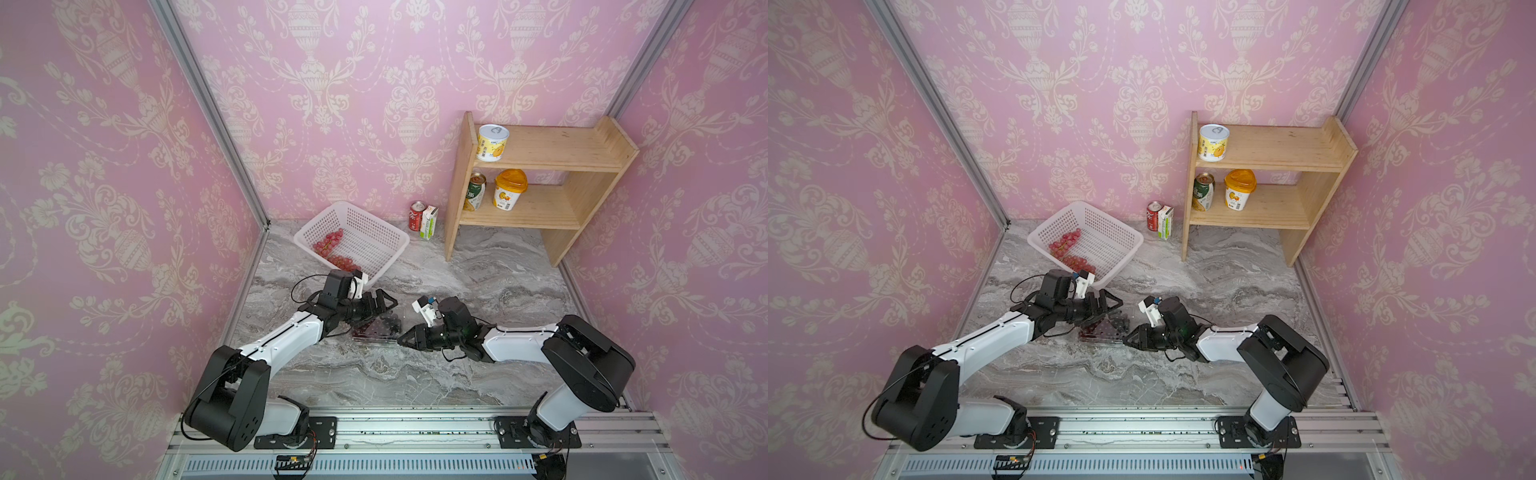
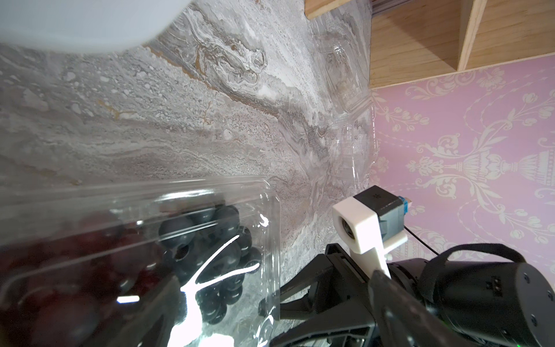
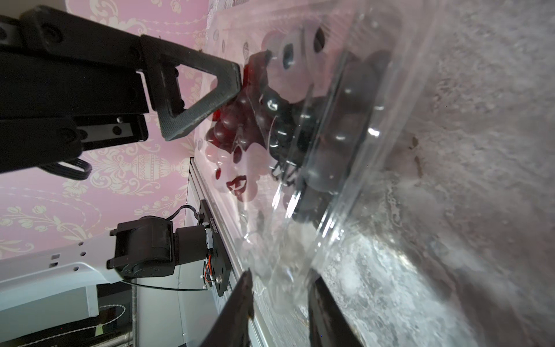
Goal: Pack grapes into containers
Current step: Close the packing box at the center of the board.
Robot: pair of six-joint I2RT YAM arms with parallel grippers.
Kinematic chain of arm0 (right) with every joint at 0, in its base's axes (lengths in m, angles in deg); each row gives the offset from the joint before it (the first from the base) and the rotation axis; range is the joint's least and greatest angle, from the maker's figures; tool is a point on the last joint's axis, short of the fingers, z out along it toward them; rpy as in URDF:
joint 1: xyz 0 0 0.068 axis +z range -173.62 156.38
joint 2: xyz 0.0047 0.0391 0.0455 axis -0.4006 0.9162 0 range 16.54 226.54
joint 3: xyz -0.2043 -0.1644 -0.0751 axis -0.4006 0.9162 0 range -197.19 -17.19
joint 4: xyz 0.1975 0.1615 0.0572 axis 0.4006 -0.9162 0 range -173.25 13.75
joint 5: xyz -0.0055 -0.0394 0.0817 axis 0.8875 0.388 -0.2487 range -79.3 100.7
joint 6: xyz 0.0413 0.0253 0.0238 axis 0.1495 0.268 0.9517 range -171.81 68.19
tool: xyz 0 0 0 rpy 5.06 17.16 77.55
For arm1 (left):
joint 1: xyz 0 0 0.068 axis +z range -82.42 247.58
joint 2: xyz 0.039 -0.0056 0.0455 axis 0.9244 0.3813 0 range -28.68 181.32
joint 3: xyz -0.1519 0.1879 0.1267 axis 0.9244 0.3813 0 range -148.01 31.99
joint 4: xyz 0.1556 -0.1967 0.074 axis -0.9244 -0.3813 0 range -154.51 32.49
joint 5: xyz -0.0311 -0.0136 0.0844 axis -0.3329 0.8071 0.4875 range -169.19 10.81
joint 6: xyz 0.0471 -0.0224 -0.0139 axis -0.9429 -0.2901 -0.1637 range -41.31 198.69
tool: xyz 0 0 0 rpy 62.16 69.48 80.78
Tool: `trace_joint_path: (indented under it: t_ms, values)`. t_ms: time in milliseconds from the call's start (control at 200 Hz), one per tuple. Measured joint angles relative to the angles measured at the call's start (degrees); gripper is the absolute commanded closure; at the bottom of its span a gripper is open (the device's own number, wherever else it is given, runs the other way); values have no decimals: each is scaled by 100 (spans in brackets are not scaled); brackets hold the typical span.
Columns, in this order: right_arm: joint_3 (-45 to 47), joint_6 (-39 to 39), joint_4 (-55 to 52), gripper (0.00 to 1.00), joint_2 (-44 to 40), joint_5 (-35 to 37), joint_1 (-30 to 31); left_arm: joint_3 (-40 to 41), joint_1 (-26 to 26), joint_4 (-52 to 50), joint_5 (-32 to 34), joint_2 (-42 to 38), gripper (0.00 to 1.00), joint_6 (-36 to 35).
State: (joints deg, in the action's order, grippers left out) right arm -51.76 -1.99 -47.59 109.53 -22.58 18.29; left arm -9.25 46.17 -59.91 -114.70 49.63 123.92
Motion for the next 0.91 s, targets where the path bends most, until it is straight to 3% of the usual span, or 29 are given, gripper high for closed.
trace_joint_path:
  t_ms: [906]
  values:
    - [267,144,452,73,0,2,63,-9,26,-114,7,-33,1,-81]
